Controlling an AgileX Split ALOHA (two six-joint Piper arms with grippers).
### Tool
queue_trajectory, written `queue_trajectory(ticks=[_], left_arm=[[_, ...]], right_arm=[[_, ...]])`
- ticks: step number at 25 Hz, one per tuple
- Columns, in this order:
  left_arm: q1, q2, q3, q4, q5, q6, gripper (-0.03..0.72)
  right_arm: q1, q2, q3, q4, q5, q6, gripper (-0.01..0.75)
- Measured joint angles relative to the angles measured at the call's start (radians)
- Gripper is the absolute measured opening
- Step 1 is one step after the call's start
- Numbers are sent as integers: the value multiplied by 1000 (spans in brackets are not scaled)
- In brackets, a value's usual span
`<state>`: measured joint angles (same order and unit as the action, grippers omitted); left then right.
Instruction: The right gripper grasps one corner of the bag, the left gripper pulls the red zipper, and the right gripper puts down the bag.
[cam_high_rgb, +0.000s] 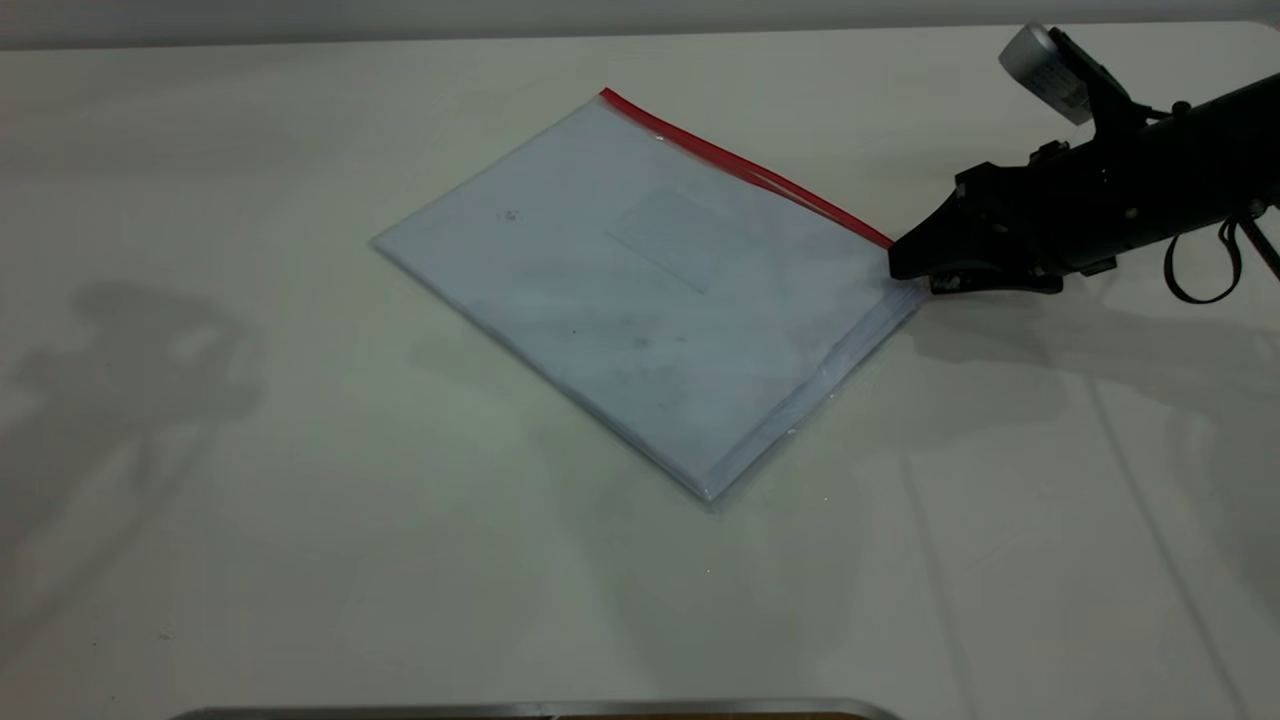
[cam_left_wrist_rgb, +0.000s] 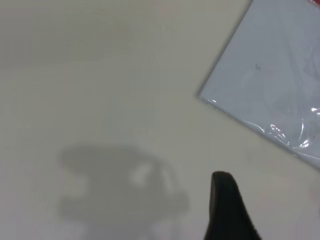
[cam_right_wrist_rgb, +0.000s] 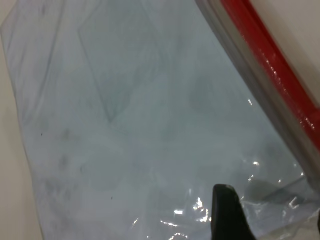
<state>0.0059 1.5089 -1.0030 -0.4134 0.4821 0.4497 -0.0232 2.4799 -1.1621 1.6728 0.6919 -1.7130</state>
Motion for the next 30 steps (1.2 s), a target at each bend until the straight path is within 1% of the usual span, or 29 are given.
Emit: queue_trajectory(ticks=[4, 9, 11, 13, 16, 21, 27, 30], left_arm=[[0, 0, 0, 0, 3, 0, 498], [0, 0, 0, 0, 5, 0, 498], [1, 0, 0, 0, 5, 0, 498], [1, 0, 0, 0, 5, 0, 498], [1, 0, 0, 0, 4, 0, 498], [1, 0, 0, -4, 4, 0, 498], [1, 0, 0, -19, 4, 1, 498], [1, 0, 0, -19, 4, 6, 498]], right_arm=[[-22, 0, -2, -39, 48, 27, 466], [-101, 0, -2, -156, 117, 149, 453], [-125, 0, -2, -159, 119, 152, 443], [-128, 1, -2, -137, 114, 121, 436], [-115, 17, -4, -73, 119, 69, 435], [-65, 51, -8, 20, 119, -8, 435], [-16, 79, -28, 95, 144, -35, 435], [5, 81, -49, 102, 144, -45, 435]])
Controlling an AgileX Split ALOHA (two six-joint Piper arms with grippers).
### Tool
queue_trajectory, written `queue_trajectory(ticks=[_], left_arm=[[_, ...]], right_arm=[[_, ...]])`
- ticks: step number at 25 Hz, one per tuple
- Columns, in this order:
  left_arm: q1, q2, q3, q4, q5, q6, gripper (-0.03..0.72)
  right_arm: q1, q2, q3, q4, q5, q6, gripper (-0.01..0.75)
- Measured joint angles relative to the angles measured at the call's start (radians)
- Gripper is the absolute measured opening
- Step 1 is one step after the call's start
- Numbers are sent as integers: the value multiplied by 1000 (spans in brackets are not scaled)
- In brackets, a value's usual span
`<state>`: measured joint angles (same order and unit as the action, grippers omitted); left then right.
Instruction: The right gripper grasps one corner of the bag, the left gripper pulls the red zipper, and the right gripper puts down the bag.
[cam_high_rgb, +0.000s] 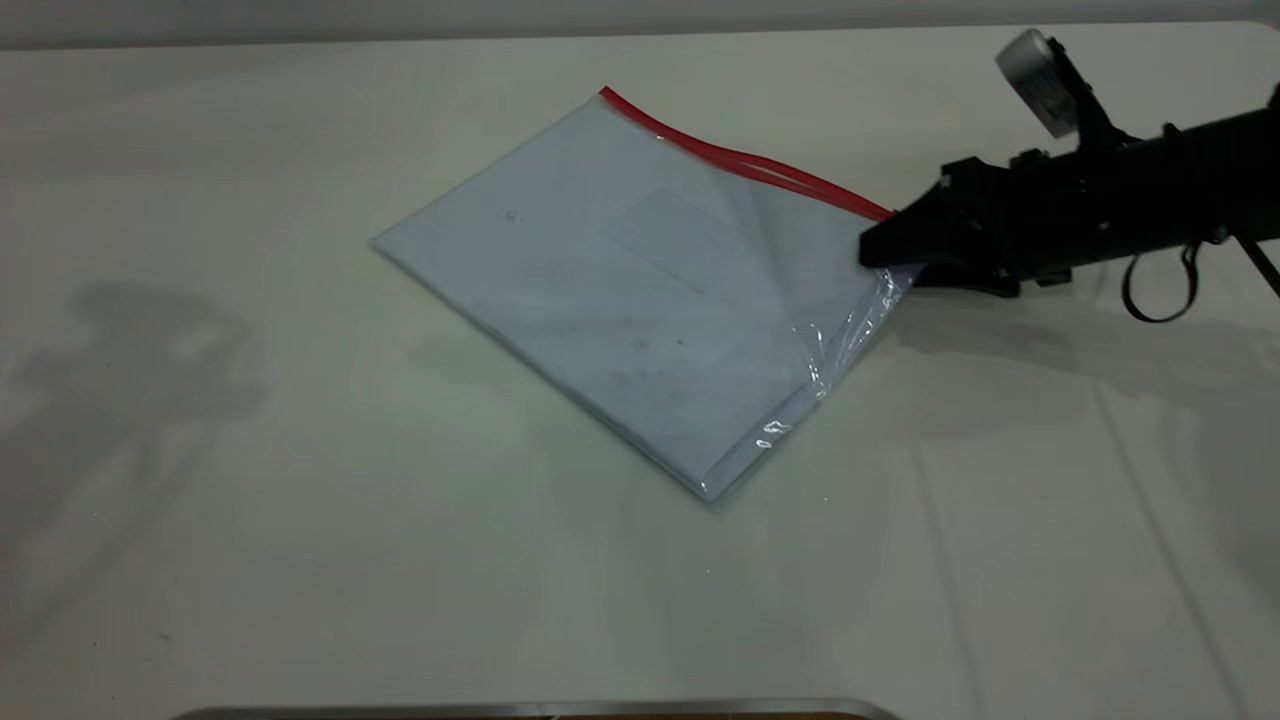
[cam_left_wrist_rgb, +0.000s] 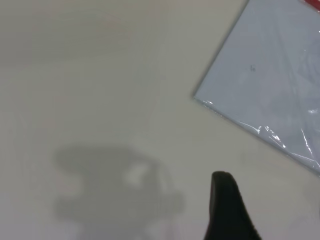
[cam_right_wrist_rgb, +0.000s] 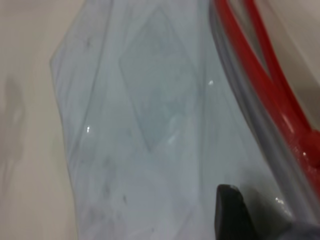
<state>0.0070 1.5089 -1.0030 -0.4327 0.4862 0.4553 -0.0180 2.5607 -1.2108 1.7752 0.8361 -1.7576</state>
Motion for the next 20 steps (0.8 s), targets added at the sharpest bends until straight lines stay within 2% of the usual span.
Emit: queue_trajectory(ticks=[3, 6, 9, 12, 13, 17, 20], left_arm=[[0, 0, 0, 0, 0, 0, 498], [0, 0, 0, 0, 0, -1, 498], [0, 0, 0, 0, 0, -1, 498], [0, 0, 0, 0, 0, -1, 498], [0, 0, 0, 0, 0, -1, 498], [0, 0, 0, 0, -2, -1, 498], [0, 0, 0, 0, -13, -1, 498]], right_arm=[[9, 0, -5, 5, 0, -4, 424], [9, 0, -6, 9, -14, -5, 365], [9, 3, -7, 12, -20, -7, 253], [16, 5, -7, 14, -10, -9, 78], [20, 5, -7, 15, 7, -9, 48], [67, -1, -9, -35, 152, 15, 36], [123, -44, -10, -274, 192, 95, 35]])
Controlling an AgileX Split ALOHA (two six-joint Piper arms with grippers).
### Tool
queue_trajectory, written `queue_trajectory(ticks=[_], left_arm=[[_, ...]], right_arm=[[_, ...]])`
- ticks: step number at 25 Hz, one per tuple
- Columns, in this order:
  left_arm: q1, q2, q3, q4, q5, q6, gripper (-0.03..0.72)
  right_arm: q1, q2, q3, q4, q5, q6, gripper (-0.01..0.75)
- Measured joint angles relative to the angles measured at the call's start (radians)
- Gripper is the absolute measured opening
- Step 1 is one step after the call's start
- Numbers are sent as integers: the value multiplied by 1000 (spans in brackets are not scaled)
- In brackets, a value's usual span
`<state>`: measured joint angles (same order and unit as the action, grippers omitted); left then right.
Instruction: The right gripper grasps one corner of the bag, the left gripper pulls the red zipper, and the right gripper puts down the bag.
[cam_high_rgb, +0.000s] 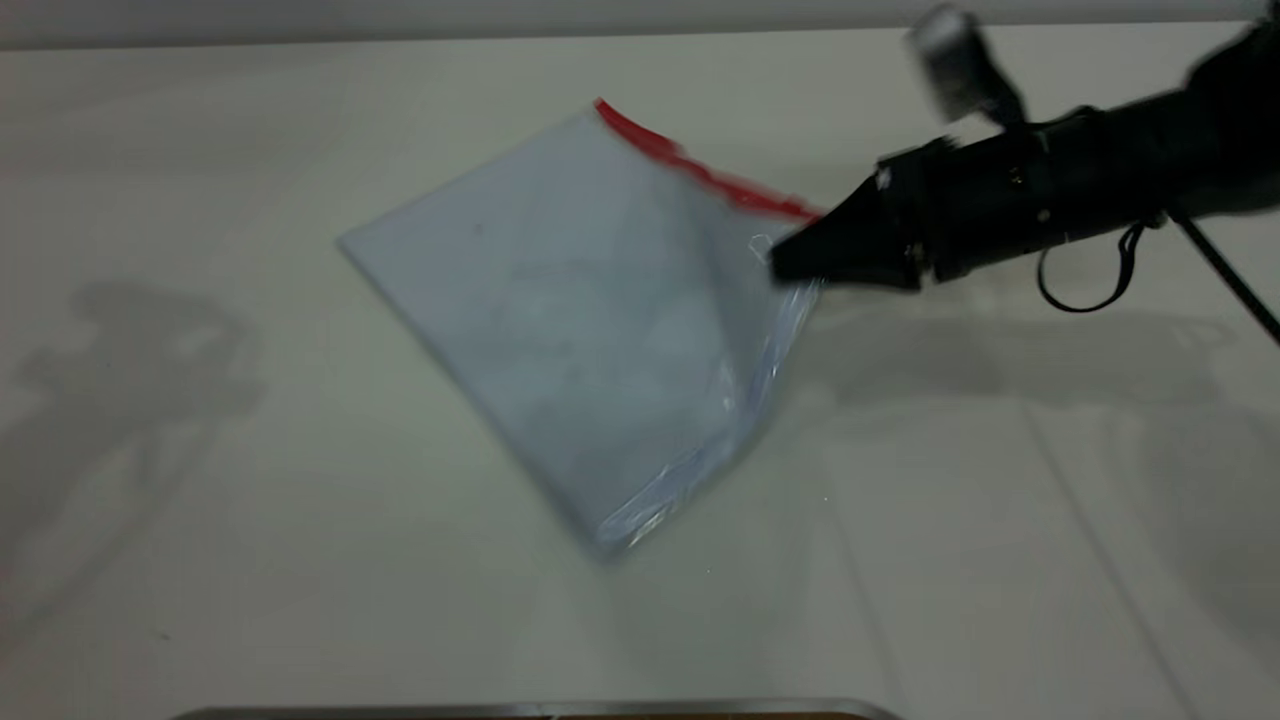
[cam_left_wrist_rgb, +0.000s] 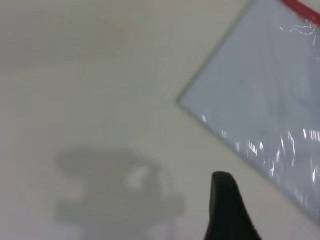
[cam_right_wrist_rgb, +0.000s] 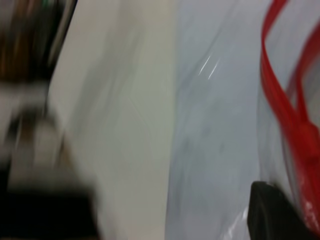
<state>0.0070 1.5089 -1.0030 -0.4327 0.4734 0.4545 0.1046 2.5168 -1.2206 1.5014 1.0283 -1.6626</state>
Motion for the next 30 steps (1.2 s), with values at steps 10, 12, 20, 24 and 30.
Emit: queue_trajectory(ticks=[10, 12, 20, 24, 30], left_arm=[[-3, 76, -4, -25, -47, 6, 498], [-15, 138, -31, -53, -50, 54, 495], [-73, 465, -302, -363, 123, 470, 482], [-77, 641, -481, -554, 352, 702, 480], [-121, 864, -694, -639, 543, 798, 480]], right_arm=[[-28, -119, -218, -479, -193, 320, 35], [8, -122, -271, -437, -190, 303, 35], [148, -127, -311, -401, -209, 283, 34], [152, -127, -311, -400, -218, 262, 34], [154, -127, -311, -383, -187, 239, 34]])
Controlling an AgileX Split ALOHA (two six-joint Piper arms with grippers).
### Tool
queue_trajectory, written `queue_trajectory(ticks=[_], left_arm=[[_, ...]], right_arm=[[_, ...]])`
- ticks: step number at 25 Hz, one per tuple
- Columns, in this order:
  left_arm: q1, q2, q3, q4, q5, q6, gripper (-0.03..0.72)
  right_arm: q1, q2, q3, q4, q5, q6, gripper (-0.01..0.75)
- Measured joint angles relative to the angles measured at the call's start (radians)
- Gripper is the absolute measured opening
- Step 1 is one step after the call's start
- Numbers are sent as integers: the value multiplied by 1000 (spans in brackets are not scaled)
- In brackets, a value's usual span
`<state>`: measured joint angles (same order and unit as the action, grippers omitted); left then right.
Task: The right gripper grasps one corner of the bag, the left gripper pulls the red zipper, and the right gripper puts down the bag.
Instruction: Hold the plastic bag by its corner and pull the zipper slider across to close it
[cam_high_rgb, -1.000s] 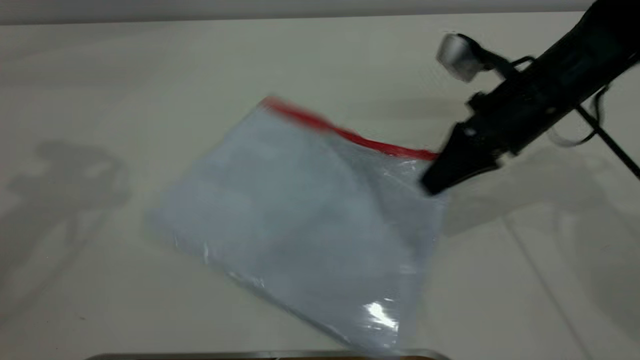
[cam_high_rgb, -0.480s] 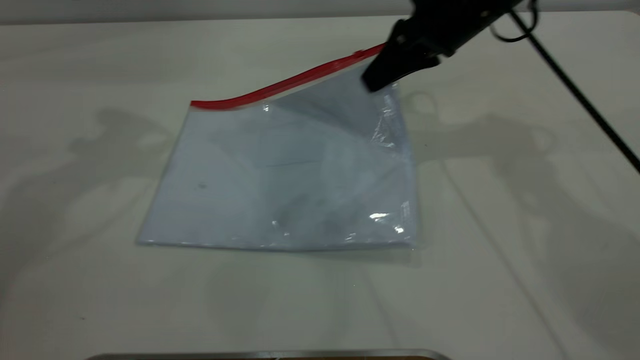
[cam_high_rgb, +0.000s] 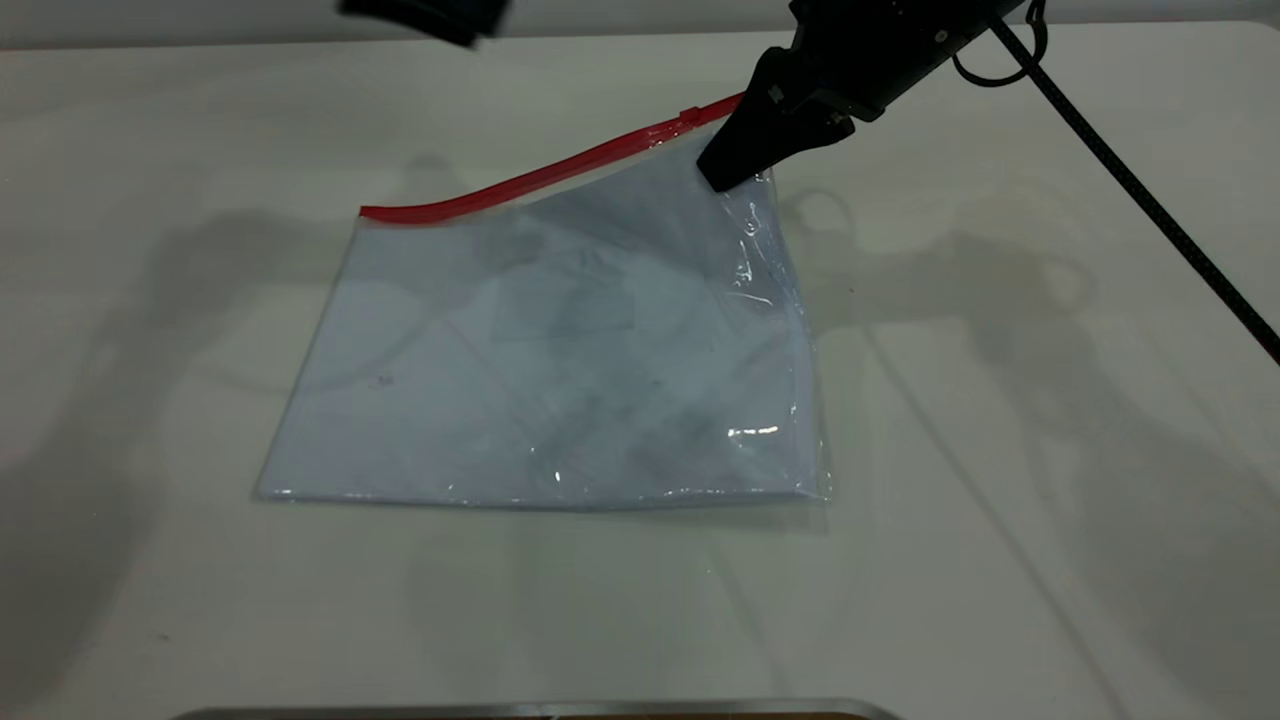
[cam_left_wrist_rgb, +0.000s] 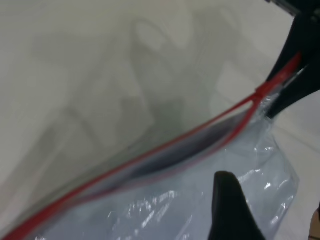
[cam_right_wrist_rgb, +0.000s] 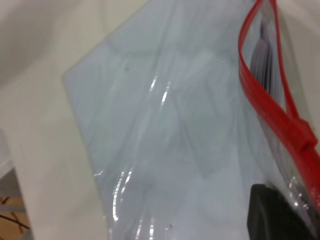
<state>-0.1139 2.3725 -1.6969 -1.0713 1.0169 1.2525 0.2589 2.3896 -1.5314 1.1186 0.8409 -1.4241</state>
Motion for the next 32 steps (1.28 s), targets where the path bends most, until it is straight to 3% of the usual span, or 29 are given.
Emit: queue_trajectory(ticks=[11, 32], left_arm=[[-159, 161, -199, 0, 16, 12, 479], [-179, 184, -214, -16, 68, 29, 478]], right_arm=[[29, 0, 0, 27, 50, -26, 34], [32, 0, 0, 33, 62, -44, 34]])
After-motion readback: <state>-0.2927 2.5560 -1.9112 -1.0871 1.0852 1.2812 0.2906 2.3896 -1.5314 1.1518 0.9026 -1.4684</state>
